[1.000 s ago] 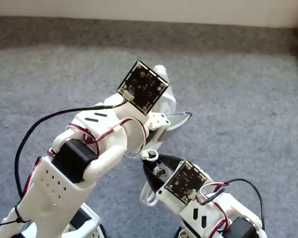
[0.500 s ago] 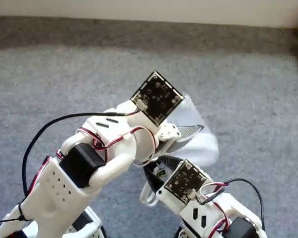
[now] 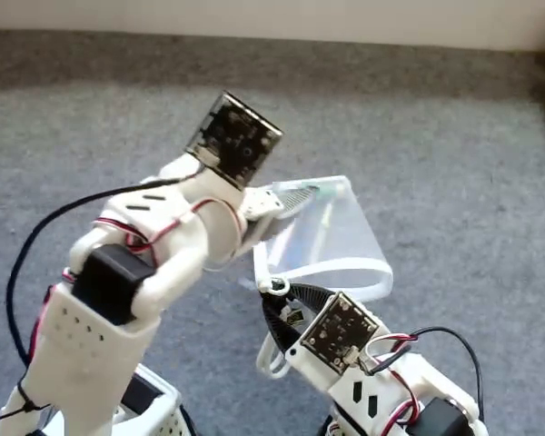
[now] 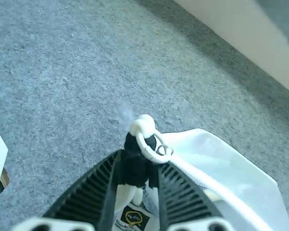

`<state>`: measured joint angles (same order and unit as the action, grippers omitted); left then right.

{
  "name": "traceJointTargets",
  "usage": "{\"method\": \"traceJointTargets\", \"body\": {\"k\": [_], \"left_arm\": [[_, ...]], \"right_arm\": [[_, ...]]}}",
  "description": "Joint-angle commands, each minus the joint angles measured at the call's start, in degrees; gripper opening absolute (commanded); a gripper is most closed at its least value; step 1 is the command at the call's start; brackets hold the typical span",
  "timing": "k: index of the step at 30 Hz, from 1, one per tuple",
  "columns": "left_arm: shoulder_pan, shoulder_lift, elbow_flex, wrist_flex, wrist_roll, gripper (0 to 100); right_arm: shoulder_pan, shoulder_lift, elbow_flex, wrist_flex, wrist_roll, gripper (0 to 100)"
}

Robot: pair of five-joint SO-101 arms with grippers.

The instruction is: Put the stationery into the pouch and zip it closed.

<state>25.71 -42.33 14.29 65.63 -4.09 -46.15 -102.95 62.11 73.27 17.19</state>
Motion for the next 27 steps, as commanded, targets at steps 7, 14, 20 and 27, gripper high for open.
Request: {"method": "traceJointTargets", "body": {"k": [7, 14, 20, 27], "left_arm": [[-7.2, -3.1, -10.3, 18.2, -14.2, 25], [-6.8, -15.3, 2.9, 19.6, -23.1, 25], [-2.2, -22.8, 18.6, 12.3, -23.2, 27], [1.9, -26.0, 30.5, 3.3, -23.2, 27]], "right_arm": [[10.9, -0.8, -1.1, 0.0, -0.5, 0.5], [13.3, -0.8, -1.2, -0.5, -0.6, 0.5], [14.9, -0.8, -1.5, -0.6, -0.6, 0.5], [14.9, -0.8, -3.2, -0.5, -2.7, 0.5]]}}
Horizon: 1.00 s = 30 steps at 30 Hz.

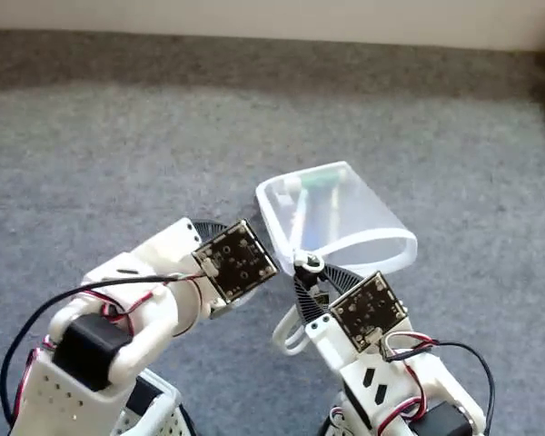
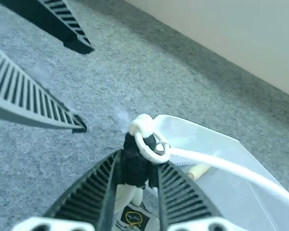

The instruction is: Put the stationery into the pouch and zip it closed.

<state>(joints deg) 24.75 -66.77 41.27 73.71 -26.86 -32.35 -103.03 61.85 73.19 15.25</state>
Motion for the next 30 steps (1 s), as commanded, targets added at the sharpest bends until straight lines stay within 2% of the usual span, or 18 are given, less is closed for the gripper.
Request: {"method": "traceJointTargets", "body": {"k": [1, 21, 30], "left_arm": [[3.5, -1.5, 4.7, -5.5, -0.4, 27], [8.6, -1.5, 18.9, -25.9, -0.4, 27], [10.4, -1.5, 25.5, -35.3, -0.3, 23]], "right_arm": [[1.1, -0.7, -2.9, -0.4, -0.8, 0.5], [0.8, -0.7, -2.5, -0.4, -0.8, 0.5], [0.8, -0.7, -2.5, -0.4, -0.7, 0.5]]}}
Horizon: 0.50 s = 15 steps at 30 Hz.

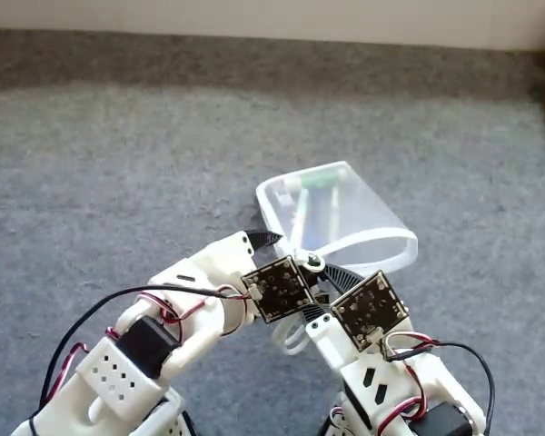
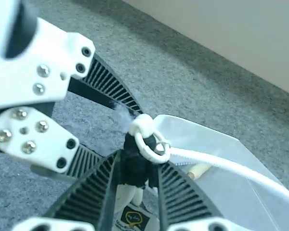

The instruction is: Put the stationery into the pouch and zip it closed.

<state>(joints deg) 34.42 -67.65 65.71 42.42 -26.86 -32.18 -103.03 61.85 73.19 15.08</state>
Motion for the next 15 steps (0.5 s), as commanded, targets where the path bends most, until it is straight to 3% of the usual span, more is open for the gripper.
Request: {"method": "traceJointTargets", "body": {"k": [1, 10, 15], "left_arm": [[0.7, -0.6, 1.5, -4.7, 0.5, 23], [0.4, -0.6, 2.3, -6.8, 7.2, 23], [0.7, -0.5, 3.8, -8.1, 7.3, 23]], "right_arm": [[0.7, -0.7, -2.5, -0.4, -0.5, 0.5], [0.7, -0.7, -2.7, -0.4, -0.6, 0.5], [0.7, -0.7, -2.8, -0.4, -0.8, 0.5]]}}
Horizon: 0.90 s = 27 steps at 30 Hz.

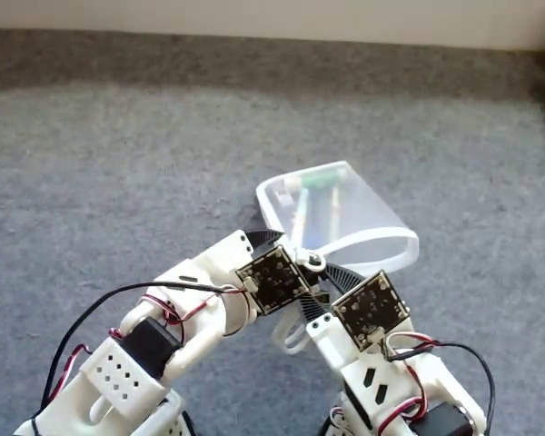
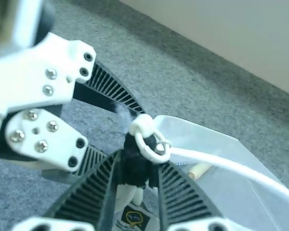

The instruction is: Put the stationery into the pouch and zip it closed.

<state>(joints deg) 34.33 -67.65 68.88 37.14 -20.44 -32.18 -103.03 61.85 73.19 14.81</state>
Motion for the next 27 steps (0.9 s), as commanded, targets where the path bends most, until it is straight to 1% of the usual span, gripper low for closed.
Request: {"method": "traceJointTargets", "body": {"k": [1, 3, 5, 9, 17, 19, 22, 24, 27], "left_arm": [[0.7, -0.5, 1.5, -3.8, 0.9, 23], [0.5, -0.5, 2.8, -6.2, 0.9, 23], [0.5, -0.5, 3.4, -7.4, 0.9, 21], [0.4, -0.5, 3.5, -7.6, 0.9, 17], [0.9, -0.5, 4.4, -7.7, 0.9, 17], [0.9, -0.5, 4.5, -7.7, 0.9, 14], [0.9, -0.7, 4.4, -7.7, 0.7, 5], [0.9, -1.0, 4.4, -7.7, 0.6, 0], [0.9, -1.0, 4.4, -7.7, 0.6, 1]], "right_arm": [[0.7, -0.7, -2.8, -0.4, -0.5, 0.5], [0.7, -0.7, -2.8, -0.4, -0.5, 0.5], [0.7, -0.7, -2.8, -0.4, -0.5, 0.5], [0.7, -0.7, -2.8, -0.4, -0.5, 0.5], [0.7, -0.7, -2.6, -0.4, -0.5, 0.5], [0.7, -0.7, -2.7, -0.4, -0.5, 0.5], [0.8, -0.7, -2.9, -0.4, -0.5, 0.5], [0.8, -0.7, -2.9, -0.4, -0.5, 0.5], [0.9, -0.7, -2.9, -0.4, -0.6, 0.5]]}}
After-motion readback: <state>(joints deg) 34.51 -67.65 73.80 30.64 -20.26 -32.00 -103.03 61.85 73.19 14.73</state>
